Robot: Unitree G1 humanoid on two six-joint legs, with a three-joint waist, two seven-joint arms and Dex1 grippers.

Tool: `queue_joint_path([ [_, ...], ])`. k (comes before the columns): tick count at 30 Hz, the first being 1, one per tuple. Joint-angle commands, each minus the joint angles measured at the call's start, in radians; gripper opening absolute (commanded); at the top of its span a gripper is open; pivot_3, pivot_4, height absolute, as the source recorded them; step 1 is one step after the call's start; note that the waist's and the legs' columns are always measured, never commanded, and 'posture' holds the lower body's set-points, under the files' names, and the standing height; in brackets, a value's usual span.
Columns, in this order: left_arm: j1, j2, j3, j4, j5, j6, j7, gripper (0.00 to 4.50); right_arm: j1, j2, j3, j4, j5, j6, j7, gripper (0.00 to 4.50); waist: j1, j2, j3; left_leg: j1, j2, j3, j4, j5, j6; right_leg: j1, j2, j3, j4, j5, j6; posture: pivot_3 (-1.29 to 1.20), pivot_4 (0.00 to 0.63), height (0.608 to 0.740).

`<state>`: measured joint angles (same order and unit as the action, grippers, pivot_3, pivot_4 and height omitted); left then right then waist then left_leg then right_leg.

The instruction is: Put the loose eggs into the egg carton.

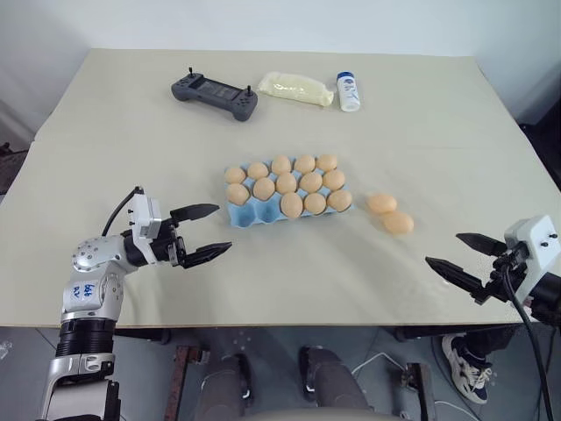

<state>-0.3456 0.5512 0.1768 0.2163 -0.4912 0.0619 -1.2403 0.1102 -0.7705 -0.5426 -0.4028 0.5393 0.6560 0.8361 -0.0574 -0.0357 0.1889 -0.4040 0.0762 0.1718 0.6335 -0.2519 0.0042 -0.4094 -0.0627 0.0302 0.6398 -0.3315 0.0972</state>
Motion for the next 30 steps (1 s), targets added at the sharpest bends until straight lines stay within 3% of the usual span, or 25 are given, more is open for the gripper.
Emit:
queue_joint_path([
  [1, -0.022, 0.002, 0.003, 0.006, -0.009, -0.021, -0.012, 4.5, -0.083, 0.019, 0.044, 0.025, -0.013, -0.032, -0.062, 4.48, 0.0, 0.0, 0.0, 0.0, 0.0, 0.0, 0.0, 0.0, 0.0, 0.0, 0.0, 0.0, 0.0, 0.0, 0.0, 0.0, 0.15, 0.74],
  [12, -0.014, -0.005, 0.004, -0.016, -0.01, -0.024, 0.011, 4.5, -0.347, 0.09, 0.301, 0.328, -0.163, -0.158, -0.128, 4.48, 0.002, 0.0, 0.0, -0.001, 0.0, 0.001, 0.001, 0.002, -0.004, -0.001, 0.0, 0.0, 0.0, 0.0, 0.0, 0.0, 0.15, 0.74],
  [21, 0.015, -0.005, 0.011, -0.052, -0.014, -0.02, 0.034, 4.5, -0.428, 0.106, 0.388, 0.463, -0.232, -0.199, -0.131, 4.48, 0.001, 0.0, 0.0, -0.001, 0.001, 0.001, 0.001, 0.002, -0.004, -0.001, 0.001, 0.0, 0.002, 0.0, 0.0, 0.0, 0.15, 0.74],
  [25, 0.021, -0.005, 0.01, -0.061, -0.016, -0.018, 0.043, 4.5, -0.439, 0.115, 0.388, 0.469, -0.234, -0.198, -0.136, 3.61, 0.001, 0.0, 0.0, -0.001, 0.001, 0.001, 0.002, 0.002, -0.004, -0.001, 0.0, 0.0, 0.002, 0.0, 0.0, 0.0, 0.15, 0.74],
  [30, 0.027, -0.003, 0.012, -0.069, -0.018, -0.017, 0.05, 4.5, -0.421, 0.099, 0.373, 0.419, -0.222, -0.17, -0.133, 1.9, 0.001, 0.0, 0.0, -0.001, 0.001, 0.001, 0.002, 0.002, -0.004, -0.002, 0.0, 0.0, 0.003, 0.0, 0.0, 0.0, 0.15, 0.74],
])
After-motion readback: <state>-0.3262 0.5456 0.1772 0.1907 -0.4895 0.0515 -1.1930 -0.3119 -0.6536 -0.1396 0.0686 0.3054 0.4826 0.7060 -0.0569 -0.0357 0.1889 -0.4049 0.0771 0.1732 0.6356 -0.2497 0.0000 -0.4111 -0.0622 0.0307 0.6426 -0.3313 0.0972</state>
